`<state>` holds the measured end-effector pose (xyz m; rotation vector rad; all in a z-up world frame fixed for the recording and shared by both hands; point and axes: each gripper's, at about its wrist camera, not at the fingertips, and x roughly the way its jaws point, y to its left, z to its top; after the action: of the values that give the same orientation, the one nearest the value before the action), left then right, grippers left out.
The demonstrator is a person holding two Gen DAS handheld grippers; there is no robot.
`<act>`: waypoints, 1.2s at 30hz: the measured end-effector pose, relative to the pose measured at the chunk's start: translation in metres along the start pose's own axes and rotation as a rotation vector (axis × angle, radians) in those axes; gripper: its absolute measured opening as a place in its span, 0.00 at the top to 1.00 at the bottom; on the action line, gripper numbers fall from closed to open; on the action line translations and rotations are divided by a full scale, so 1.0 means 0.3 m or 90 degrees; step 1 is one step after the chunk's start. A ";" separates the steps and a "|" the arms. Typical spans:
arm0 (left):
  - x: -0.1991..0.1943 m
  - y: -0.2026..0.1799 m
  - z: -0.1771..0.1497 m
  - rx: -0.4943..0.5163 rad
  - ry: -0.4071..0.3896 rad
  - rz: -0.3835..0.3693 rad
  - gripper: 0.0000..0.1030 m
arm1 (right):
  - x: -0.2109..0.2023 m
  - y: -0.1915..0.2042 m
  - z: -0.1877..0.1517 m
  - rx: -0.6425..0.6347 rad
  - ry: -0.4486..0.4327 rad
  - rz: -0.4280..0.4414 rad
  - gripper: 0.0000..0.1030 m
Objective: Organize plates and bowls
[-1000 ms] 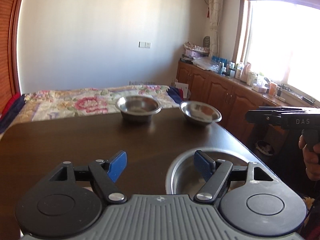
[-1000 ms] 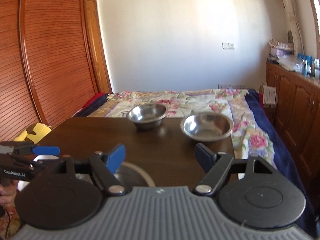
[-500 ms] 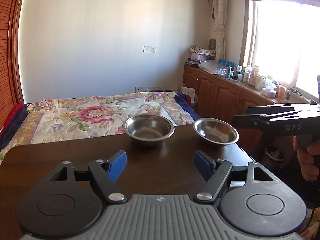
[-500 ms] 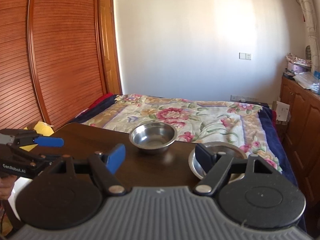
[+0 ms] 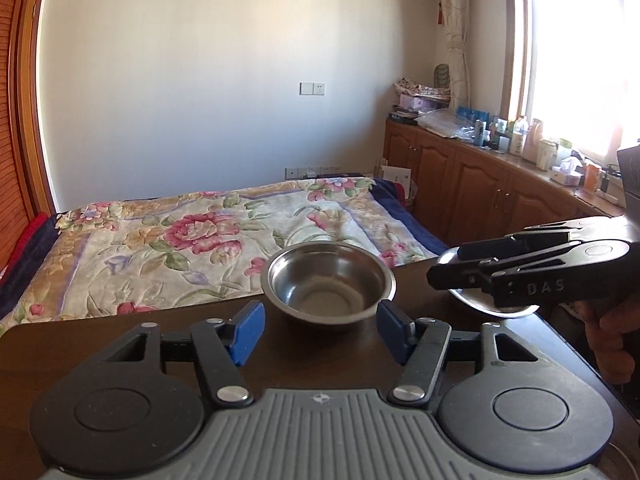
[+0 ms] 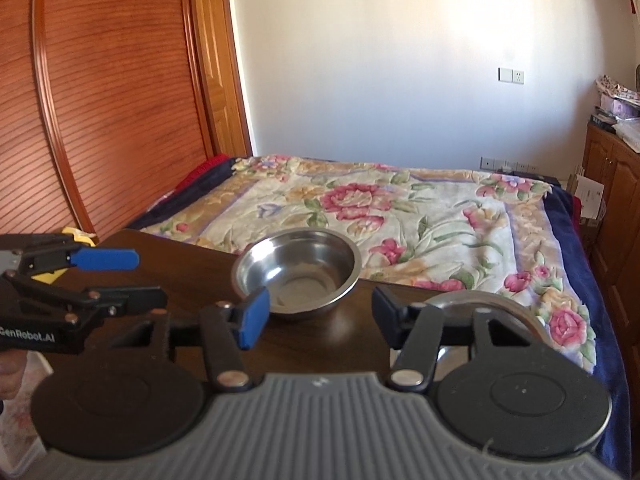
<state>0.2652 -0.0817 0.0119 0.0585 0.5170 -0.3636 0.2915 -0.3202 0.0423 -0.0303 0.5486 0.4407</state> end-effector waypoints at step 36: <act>0.320 0.083 0.029 -0.028 0.053 0.032 0.56 | 0.254 -0.073 0.042 0.062 0.078 -0.005 0.64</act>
<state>0.3557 -0.0908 -0.0288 0.0449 0.6045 -0.3015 0.3648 -0.3082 0.0122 0.0346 0.6906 0.4055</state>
